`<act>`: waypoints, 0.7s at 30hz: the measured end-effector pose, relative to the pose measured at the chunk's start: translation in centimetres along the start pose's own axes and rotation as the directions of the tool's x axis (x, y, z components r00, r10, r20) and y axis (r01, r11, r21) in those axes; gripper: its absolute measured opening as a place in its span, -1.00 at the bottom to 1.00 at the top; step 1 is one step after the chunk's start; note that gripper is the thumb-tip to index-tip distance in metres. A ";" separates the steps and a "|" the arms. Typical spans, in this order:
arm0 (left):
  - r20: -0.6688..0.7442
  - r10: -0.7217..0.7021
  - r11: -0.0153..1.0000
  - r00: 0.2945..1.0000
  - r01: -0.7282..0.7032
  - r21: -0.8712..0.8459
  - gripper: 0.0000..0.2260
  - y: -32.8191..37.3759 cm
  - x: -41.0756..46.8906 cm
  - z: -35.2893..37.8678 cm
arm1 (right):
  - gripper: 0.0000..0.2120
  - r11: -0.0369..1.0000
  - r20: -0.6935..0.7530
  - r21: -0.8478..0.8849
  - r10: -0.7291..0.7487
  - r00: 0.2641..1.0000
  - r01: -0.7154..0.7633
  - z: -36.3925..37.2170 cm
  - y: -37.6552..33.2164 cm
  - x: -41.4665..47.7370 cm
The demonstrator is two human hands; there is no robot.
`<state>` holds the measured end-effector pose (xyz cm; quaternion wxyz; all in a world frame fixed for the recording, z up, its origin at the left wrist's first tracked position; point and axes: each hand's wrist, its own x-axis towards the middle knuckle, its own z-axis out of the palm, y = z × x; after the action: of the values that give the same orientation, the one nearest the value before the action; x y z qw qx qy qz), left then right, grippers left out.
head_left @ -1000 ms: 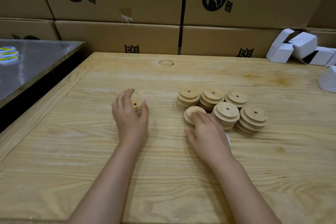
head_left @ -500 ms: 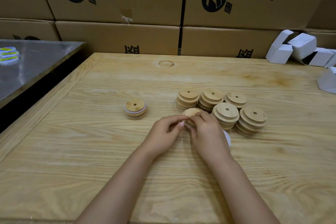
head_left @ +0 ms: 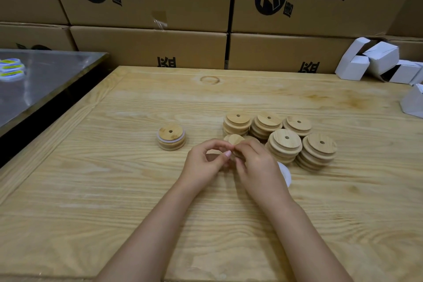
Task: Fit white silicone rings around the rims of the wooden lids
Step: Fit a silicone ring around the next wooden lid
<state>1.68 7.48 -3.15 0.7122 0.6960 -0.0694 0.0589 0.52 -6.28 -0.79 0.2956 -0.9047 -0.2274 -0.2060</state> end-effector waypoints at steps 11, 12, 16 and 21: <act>-0.092 0.053 0.994 0.994 -0.061 -0.085 -0.86 0.3 0.2 -0.1 | -0.79 0.993 -0.050 0.078 -0.087 0.995 0.091 0.1 -0.6 0.1; -0.101 0.051 0.994 0.994 -0.060 -0.094 -0.85 0.4 0.3 -0.2 | -0.80 0.989 -0.061 0.118 -0.085 0.995 0.092 0.1 -0.7 0.1; -0.115 0.039 0.992 0.993 -0.052 -0.115 -0.75 0.4 0.3 -0.4 | -0.79 0.980 -0.106 0.184 -0.058 0.993 0.077 -0.8 -0.8 0.2; -0.152 0.010 0.992 0.988 -0.030 -0.126 -0.64 0.4 0.2 0.0 | -0.62 0.909 0.048 -0.305 0.313 0.949 -0.285 -3.1 1.0 0.2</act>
<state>1.85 7.48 -2.75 0.7578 0.6419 -0.0259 0.1141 0.51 -8.90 1.11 0.1744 -0.9714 -0.0668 -0.1463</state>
